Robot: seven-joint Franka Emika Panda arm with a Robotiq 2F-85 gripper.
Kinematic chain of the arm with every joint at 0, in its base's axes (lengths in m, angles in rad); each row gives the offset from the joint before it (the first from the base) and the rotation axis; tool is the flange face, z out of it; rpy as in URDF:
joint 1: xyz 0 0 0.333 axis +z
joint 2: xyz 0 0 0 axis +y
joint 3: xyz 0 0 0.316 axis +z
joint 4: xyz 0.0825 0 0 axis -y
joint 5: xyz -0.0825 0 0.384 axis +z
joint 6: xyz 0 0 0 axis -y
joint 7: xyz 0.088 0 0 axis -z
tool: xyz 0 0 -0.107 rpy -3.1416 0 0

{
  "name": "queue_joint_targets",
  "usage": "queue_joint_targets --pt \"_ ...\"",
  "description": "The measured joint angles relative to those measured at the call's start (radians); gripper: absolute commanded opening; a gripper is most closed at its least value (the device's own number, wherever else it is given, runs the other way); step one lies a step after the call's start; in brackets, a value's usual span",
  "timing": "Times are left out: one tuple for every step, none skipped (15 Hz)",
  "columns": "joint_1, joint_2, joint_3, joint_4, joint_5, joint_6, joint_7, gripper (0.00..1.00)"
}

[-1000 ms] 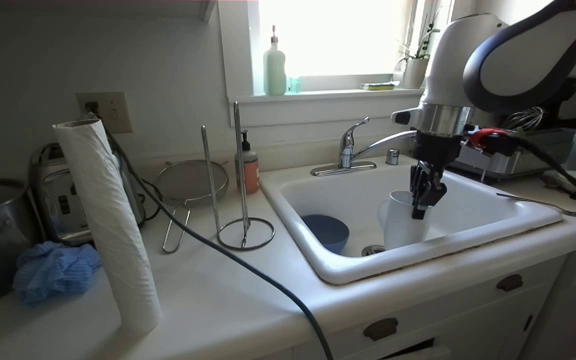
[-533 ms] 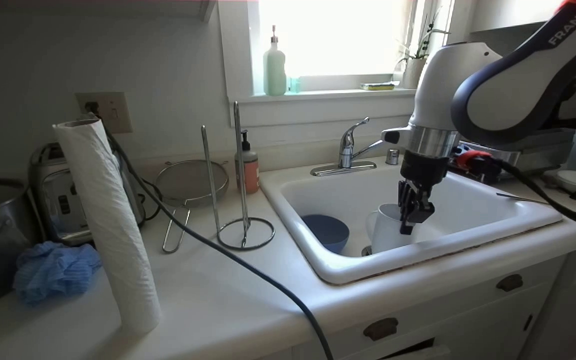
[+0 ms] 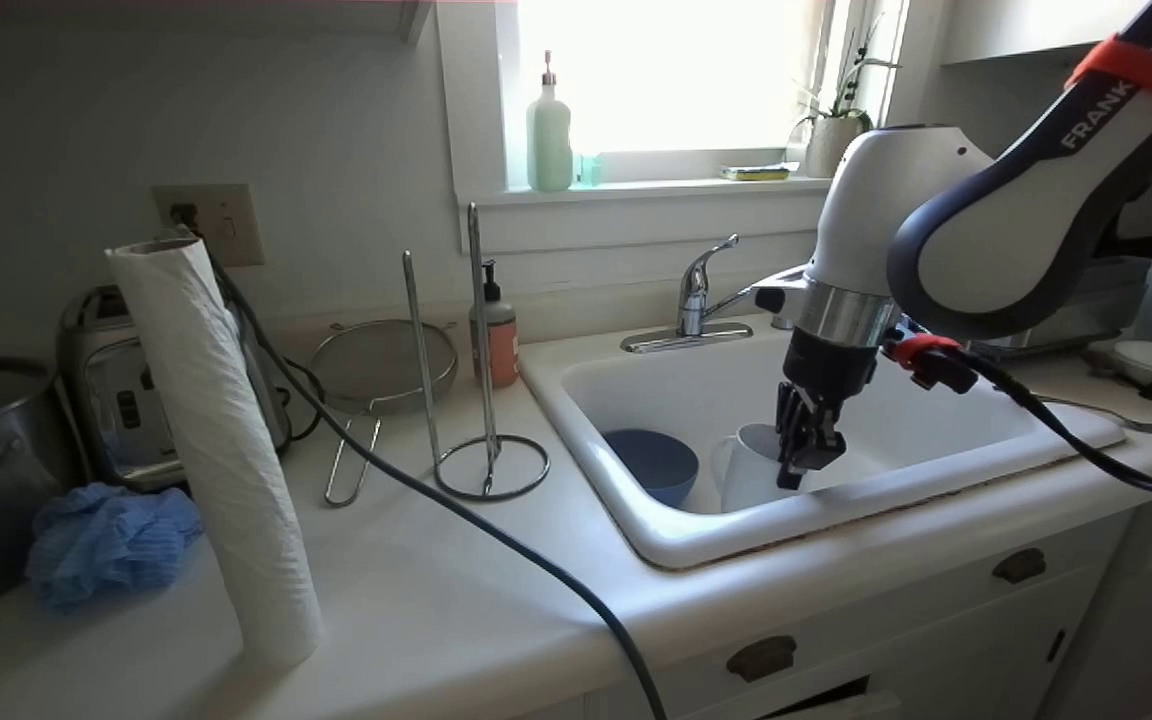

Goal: Pick up the white mug cup and put it in the sink near the blue bowl

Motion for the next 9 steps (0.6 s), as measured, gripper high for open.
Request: queue_joint_targets --pt "-0.007 0.011 0.006 0.001 0.000 0.010 0.000 0.03" --pt "-0.014 0.021 0.012 0.003 0.000 0.016 0.000 0.03" --pt "-0.023 0.031 0.018 0.007 0.000 0.018 0.000 0.03" --pt "-0.031 0.039 0.024 0.011 0.000 0.018 0.000 0.03" --pt "-0.041 0.048 0.030 0.017 0.000 0.018 0.000 0.03" --pt "-0.050 0.056 0.036 0.023 0.000 0.018 0.000 0.03" --pt "-0.059 0.064 0.042 0.030 0.000 0.018 0.000 0.03" --pt "-0.069 0.074 0.049 0.037 0.000 0.018 0.000 0.03" --pt "-0.078 0.083 0.056 0.045 0.000 0.018 0.000 0.03"
